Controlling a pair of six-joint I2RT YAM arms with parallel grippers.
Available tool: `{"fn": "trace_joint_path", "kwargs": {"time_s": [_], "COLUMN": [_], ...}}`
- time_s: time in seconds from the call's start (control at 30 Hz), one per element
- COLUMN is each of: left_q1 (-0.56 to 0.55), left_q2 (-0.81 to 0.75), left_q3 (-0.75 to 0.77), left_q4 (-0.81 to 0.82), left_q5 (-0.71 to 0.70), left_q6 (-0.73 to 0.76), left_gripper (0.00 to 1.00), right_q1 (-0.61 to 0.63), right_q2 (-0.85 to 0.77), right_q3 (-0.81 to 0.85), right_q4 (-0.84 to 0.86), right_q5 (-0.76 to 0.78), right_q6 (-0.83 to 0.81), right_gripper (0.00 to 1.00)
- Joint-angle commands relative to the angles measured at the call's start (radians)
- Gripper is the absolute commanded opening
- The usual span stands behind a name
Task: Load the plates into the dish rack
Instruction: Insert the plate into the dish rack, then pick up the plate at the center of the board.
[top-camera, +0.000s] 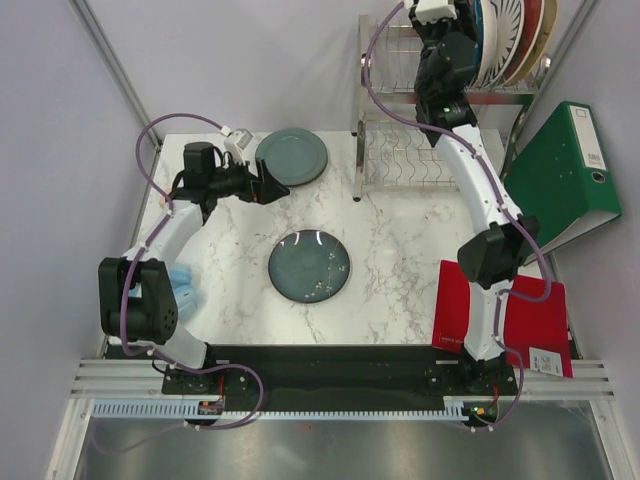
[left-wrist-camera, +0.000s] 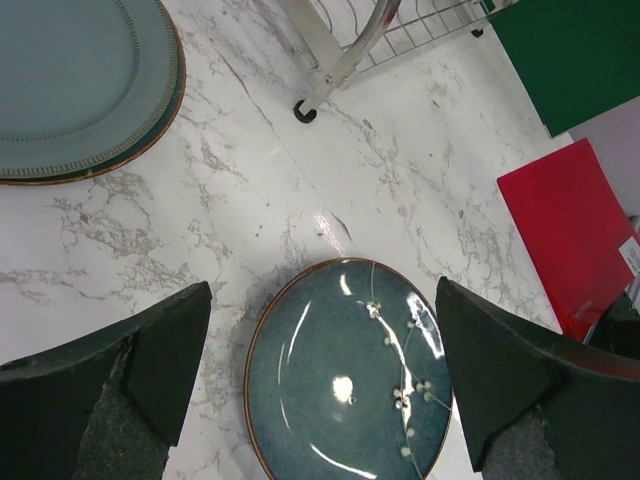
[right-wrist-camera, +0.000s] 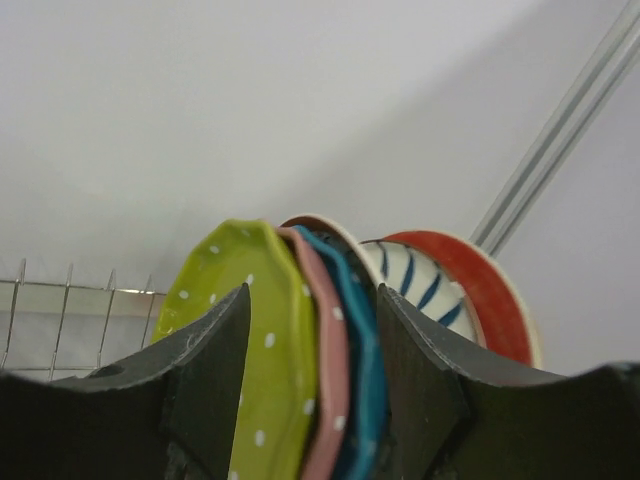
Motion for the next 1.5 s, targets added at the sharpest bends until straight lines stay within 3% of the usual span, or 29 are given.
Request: {"fn": "trace_joint_path", "kwargs": {"time_s": [0.0,0.2,0.23,0.3,0.37,0.4,0.47,0.6,0.8,0.97,1.07,1.27,1.33,1.37,1.47], "left_q1": [-0.002,-0.001,-0.001,0.001,0.001,0.002,0.002,0.001,-0.005,-0.016,-0.034,-0.099,-0.119,-0.122,-0.122], "left_q2": [-0.061,-0.011,-0.006,0.018,0.046,0.087,0.132,0.227,0.359,0.452,0.517,0.588,0.621,0.635,0.672], "left_q3": [-0.03,0.009,0.022,0.037,0.068,0.083,0.123,0.158,0.223,0.293,0.341,0.391,0.407,0.416,0.444], "left_q4": [-0.02,-0.186,-0.232,-0.283,-0.378,-0.416,-0.511,-0.597,-0.741,-0.797,-0.855,-0.947,-0.964,-0.981,-1.004], "left_q5": [-0.056,-0.105,-0.105,-0.127,-0.139,-0.139,-0.125,-0.087,-0.084,-0.07,-0.029,0.017,0.042,0.051,0.092], "left_q6": [0.045,0.137,0.164,0.198,0.244,0.257,0.29,0.342,0.435,0.468,0.516,0.6,0.628,0.629,0.633], "left_gripper": [1.0,1.0,1.0,1.0,1.0,0.98,0.94,0.79,0.7,0.69,0.6,0.54,0.37,0.18,0.03], "right_q1": [0.023,0.028,0.029,0.026,0.026,0.026,0.026,0.026,0.026,0.026,0.024,0.017,0.017,0.015,0.009], "right_q2": [-0.196,-0.339,-0.36,-0.443,-0.57,-0.616,-0.73,-0.822,-0.8,-0.705,-0.659,-0.55,-0.511,-0.5,-0.447], "right_q3": [-0.041,-0.158,-0.176,-0.246,-0.365,-0.525,-0.68,-1.009,-1.157,-1.205,-1.245,-1.256,-1.248,-1.245,-1.233], "right_q4": [0.018,-0.053,-0.085,-0.316,-0.483,-0.508,-0.568,-0.578,-0.561,-0.51,-0.483,-0.495,-0.493,-0.49,-0.504], "right_q5": [0.005,0.025,0.013,-0.063,-0.27,-0.335,-0.546,-0.818,-0.974,-1.131,-1.194,-1.286,-1.294,-1.3,-1.34], "right_q6": [-0.014,-0.014,0.068,0.217,0.427,0.486,0.618,0.71,0.724,0.73,0.718,0.666,0.657,0.645,0.622], "right_gripper": [0.61,0.62,0.62,0.66,0.69,0.7,0.74,0.88,0.88,0.82,0.82,0.82,0.83,0.83,0.82]}}
